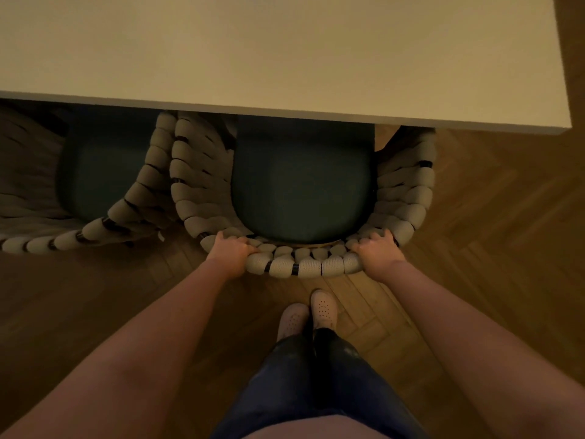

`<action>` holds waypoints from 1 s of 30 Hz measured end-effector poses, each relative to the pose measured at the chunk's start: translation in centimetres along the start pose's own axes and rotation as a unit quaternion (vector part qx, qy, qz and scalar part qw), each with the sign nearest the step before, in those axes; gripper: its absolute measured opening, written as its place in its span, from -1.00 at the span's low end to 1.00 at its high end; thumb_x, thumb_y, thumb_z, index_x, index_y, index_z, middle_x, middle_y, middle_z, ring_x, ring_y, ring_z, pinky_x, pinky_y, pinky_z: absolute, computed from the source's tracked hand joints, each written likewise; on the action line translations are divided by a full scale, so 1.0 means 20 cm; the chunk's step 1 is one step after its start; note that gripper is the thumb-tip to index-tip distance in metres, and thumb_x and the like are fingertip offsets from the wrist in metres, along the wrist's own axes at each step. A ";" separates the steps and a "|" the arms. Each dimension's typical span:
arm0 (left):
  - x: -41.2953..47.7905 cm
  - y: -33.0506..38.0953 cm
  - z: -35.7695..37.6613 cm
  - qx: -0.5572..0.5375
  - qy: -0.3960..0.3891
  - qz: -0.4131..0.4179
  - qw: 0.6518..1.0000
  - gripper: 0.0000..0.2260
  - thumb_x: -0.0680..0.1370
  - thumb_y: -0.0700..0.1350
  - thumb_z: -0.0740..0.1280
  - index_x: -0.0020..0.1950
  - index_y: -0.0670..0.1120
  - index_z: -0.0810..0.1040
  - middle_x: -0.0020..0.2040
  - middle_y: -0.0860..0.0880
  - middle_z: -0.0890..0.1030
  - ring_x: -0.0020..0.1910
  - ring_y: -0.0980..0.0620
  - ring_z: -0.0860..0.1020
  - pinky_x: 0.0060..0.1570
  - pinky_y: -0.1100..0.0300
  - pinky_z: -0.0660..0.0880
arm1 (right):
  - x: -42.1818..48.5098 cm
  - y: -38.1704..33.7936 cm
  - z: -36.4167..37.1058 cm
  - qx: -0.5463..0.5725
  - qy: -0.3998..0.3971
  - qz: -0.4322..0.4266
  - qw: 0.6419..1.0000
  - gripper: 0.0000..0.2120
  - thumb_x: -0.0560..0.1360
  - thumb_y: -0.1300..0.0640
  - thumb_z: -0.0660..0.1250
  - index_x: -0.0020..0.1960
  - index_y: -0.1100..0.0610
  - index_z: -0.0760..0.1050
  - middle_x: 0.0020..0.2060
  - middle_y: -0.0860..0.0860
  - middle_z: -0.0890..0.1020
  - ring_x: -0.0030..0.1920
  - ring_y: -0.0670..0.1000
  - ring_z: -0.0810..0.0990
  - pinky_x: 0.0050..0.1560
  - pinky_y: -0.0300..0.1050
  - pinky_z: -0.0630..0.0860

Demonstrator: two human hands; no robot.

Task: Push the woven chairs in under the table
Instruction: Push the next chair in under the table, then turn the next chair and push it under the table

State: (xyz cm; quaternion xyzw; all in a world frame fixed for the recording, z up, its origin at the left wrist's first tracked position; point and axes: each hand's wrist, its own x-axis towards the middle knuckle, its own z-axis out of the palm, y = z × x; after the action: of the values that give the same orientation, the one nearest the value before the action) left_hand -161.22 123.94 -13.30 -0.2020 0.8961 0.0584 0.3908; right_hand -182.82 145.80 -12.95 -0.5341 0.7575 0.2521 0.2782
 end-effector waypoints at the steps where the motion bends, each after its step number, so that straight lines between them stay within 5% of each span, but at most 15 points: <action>1: 0.00 -0.01 0.00 -0.001 -0.006 0.003 1.000 -0.55 0.58 -0.03 0.29 0.47 0.17 0.32 0.42 0.02 0.40 0.42 -0.03 0.33 0.47 -0.25 0.02 | 0.00 0.00 0.00 0.014 0.006 -0.005 1.000 -0.53 0.57 0.13 0.23 0.46 0.00 0.27 0.32 0.05 0.46 0.35 0.13 0.37 0.42 0.25 0.16; 9: 0.02 0.00 -0.03 0.016 -0.061 0.017 0.998 -0.35 0.47 0.18 0.38 0.52 0.14 0.23 0.46 0.00 0.35 0.46 -0.06 0.27 0.45 -0.34 -0.12 | -0.12 0.05 0.02 0.127 0.060 -0.047 0.989 -0.33 0.50 -0.05 0.31 0.55 -0.06 0.12 0.41 0.04 0.36 0.46 0.09 0.24 0.52 0.15 0.00; 13: 0.03 0.15 -0.17 0.005 -0.090 0.046 0.995 -0.13 0.42 0.38 0.30 0.59 0.09 0.02 0.57 -0.07 0.13 0.56 -0.12 0.05 0.46 -0.27 -0.20 | -0.20 0.19 0.05 0.171 0.157 -0.050 0.972 -0.30 0.51 -0.20 0.29 0.56 -0.06 0.11 0.49 0.04 0.27 0.53 0.07 0.13 0.54 0.09 0.00; 17: 0.07 0.53 -0.43 -0.091 -0.020 0.095 0.991 -0.21 0.49 0.41 0.16 0.60 0.08 -0.02 0.59 -0.06 0.05 0.57 -0.06 -0.04 0.50 -0.12 -0.17 | -0.30 0.47 0.08 0.209 0.222 0.003 0.952 -0.36 0.53 -0.19 0.27 0.53 -0.04 0.18 0.49 0.07 0.27 0.53 0.07 0.13 0.52 0.06 -0.03; 20: 0.19 0.88 -0.63 -0.061 0.082 0.110 0.989 -0.29 0.56 0.31 0.15 0.60 0.03 0.03 0.58 -0.09 0.07 0.57 -0.07 -0.04 0.52 -0.13 -0.13 | -0.37 0.79 0.13 0.219 0.227 0.045 0.948 -0.40 0.54 -0.15 0.29 0.51 -0.03 0.22 0.50 0.12 0.25 0.53 0.11 0.13 0.53 0.08 -0.01; 25: 0.36 1.48 -0.94 -0.102 0.198 0.042 0.974 -0.40 0.60 0.16 0.21 0.58 -0.02 0.12 0.58 -0.14 0.05 0.57 -0.12 -0.05 0.51 -0.21 -0.07 | -0.50 1.41 0.19 0.183 0.177 0.084 0.963 -0.41 0.53 -0.10 0.33 0.50 0.00 0.27 0.53 0.16 0.15 0.54 0.13 0.06 0.53 0.07 -0.02; 30: 0.46 1.94 -1.19 -0.141 0.221 -0.016 0.965 -0.38 0.58 0.14 0.26 0.57 -0.02 0.14 0.59 -0.17 -0.01 0.57 -0.15 -0.10 0.50 -0.21 -0.13 | -0.60 2.03 0.17 0.130 0.147 0.058 0.979 -0.40 0.51 -0.08 0.35 0.50 -0.01 0.28 0.53 0.17 0.14 0.52 0.16 0.11 0.51 0.08 0.05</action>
State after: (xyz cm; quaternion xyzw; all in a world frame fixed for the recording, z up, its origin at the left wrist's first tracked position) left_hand -198.84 150.20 -5.72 -0.2774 0.9396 0.1312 0.1516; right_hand -217.49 168.28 -3.67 -0.4793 0.8463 0.0860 0.2159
